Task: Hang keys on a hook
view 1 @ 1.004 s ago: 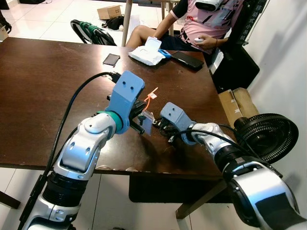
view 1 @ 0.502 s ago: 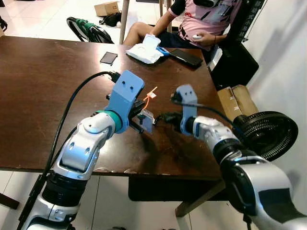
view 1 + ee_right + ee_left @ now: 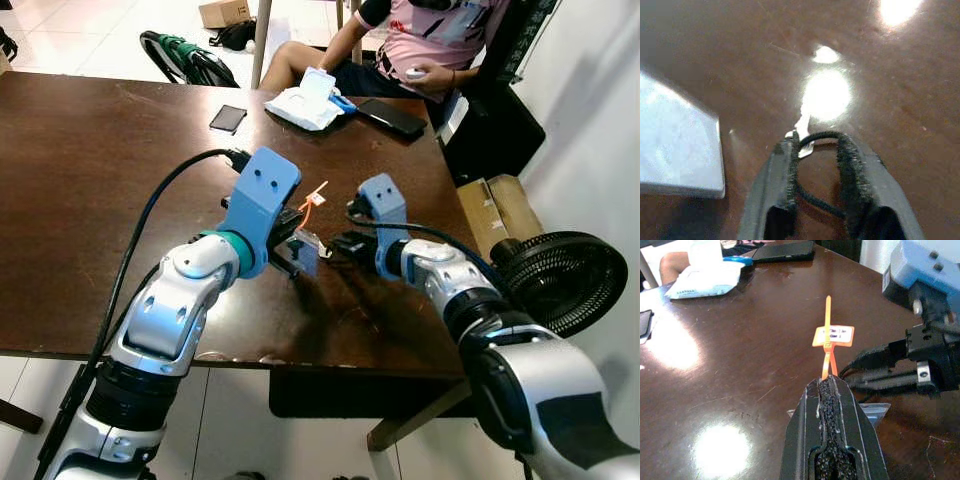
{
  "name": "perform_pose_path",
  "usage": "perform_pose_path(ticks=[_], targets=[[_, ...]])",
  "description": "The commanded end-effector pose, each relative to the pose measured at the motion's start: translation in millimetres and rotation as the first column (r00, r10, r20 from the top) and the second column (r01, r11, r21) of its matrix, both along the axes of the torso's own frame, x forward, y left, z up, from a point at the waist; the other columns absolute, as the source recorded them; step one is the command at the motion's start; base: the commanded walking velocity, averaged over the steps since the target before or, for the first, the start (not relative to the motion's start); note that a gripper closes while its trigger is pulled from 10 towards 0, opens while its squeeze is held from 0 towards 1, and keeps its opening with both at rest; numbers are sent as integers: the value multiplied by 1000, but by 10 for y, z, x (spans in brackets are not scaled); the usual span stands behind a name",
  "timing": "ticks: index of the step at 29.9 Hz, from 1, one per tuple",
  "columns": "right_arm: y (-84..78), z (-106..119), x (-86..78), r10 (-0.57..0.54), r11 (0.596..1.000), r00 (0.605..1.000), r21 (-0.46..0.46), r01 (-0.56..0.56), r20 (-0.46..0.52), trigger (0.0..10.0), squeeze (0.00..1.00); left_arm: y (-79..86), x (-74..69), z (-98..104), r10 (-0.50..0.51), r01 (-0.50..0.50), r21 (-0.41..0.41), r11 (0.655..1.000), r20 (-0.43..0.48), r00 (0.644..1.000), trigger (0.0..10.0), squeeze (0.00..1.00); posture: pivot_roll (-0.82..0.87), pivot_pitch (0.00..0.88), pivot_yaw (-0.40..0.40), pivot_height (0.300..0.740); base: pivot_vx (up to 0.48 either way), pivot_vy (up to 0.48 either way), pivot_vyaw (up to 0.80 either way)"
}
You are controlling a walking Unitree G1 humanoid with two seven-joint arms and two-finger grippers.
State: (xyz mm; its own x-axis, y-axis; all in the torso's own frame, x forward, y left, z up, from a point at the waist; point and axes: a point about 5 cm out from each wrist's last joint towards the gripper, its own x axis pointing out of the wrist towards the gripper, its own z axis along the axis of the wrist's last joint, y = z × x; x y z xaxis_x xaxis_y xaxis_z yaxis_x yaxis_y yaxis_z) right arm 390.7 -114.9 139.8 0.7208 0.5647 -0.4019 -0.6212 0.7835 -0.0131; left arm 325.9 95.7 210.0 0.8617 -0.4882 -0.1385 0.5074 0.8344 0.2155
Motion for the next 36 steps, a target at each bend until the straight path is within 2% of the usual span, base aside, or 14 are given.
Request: perform_pose_path(ticks=[1, 3, 7, 15, 17, 18, 19, 20, 31, 36], targets=[[-5, -86, -41, 31, 999, 999, -40, -32, -24, 10000, 1000, -11, -7, -45, -8, 8, 10, 1000, -21, 1000, 10000, 0, 114, 0, 45, 740, 0, 0, 0], [-5, -86, -41, 31, 999, 999, -40, -32, -24, 10000, 1000, -11, -7, -45, -8, 8, 10, 1000, -21, 1000, 10000, 0, 114, 0, 45, 740, 0, 0, 0], [-47, -161, -75, 69, 989, 997, -131, -73, -32, 10000, 1000, -13, -8, -45, -10, 10, 11, 1000, -21, 1000, 10000, 0, 114, 0, 45, 740, 0, 0, 0], [-85, -198, -92, 87, 979, 995, -182, -93, -41, 10000, 1000, -9, -5, -44, -11, 11, 13, 1000, -21, 1000, 10000, 0, 112, 0, 45, 740, 0, 0, 0], [-293, -93, -3, -85, 974, 996, -208, 89, 27, 10000, 1000, -13, -5, -44, -15, 15, 14, 1000, -23, 1000, 10000, 0, 110, 0, 48, 740, 0, 0, 0], [-293, -93, -3, -85, 974, 996, -208, 89, 27, 10000, 1000, -13, -5, -44, -15, 15, 14, 1000, -23, 1000, 10000, 0, 110, 0, 48, 740, 0, 0, 0], [-363, -49, 25, -143, 967, 988, -206, 151, 50, 10000, 1000, -15, -5, -44, -16, 17, 14, 1000, -23, 1000, 10000, 0, 110, 0, 48, 740, 0, 0, 0], [-409, -16, 42, -178, 962, 982, -198, 187, 63, 10000, 0, -15, -6, -44, -17, 17, 14, 1000, -23, 1000, 10000, 0, 111, 0, 48, 740, 0, 0, 0], [-451, -16, 40, -183, 959, 981, -209, 193, 66, 10000, 0, -15, -9, -45, -16, 16, 15, 1000, -24, 1000, 10000, 0, 111, 0, 49, 740, 0, 0, 0], [-397, -85, 6, -128, 961, 991, -243, 134, 43, 10000, 0, -16, -9, -44, -16, 16, 15, 1000, -23, 1000, 10000, 0, 111, 0, 49, 740, 0, 0, 0]])
